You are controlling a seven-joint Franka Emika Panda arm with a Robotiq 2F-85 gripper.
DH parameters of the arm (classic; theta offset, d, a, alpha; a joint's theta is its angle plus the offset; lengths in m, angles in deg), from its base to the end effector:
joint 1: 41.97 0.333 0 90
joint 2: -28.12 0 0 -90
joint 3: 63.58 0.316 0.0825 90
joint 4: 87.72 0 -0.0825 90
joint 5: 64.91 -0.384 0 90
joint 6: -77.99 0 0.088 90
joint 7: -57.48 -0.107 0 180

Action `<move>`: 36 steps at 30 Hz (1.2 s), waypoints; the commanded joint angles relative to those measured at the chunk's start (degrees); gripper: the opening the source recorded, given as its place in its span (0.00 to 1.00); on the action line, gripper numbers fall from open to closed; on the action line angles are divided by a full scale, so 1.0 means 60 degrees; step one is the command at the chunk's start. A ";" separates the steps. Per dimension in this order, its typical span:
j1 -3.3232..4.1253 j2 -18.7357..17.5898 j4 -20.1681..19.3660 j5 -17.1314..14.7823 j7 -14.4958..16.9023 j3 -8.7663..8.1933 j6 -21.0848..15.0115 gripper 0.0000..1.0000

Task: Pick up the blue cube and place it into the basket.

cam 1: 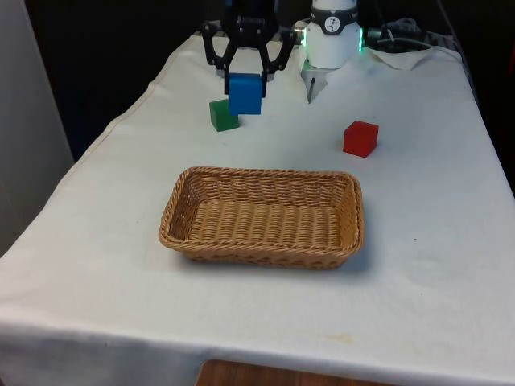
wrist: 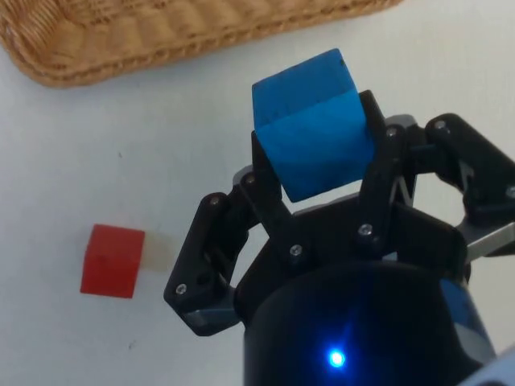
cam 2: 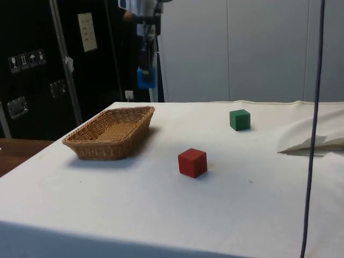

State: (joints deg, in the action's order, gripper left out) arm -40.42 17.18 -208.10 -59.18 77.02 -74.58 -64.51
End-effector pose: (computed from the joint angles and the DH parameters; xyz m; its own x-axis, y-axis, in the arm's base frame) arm 0.5833 -0.0940 0.3501 0.9542 0.2629 0.1431 0.2382 -0.9564 0.1688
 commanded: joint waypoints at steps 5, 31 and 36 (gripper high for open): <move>-0.0019 -0.0458 0.0630 -0.0296 0.0095 0.0105 0.0191 0.01; -0.0057 -0.2798 0.3094 -0.0955 0.0124 0.0286 0.0239 0.01; -0.0067 -0.3275 0.3419 -0.1108 0.0143 0.0296 0.0162 0.01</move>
State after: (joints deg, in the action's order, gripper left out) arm -40.42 -1.79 -188.10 -65.03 77.31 -73.32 -63.19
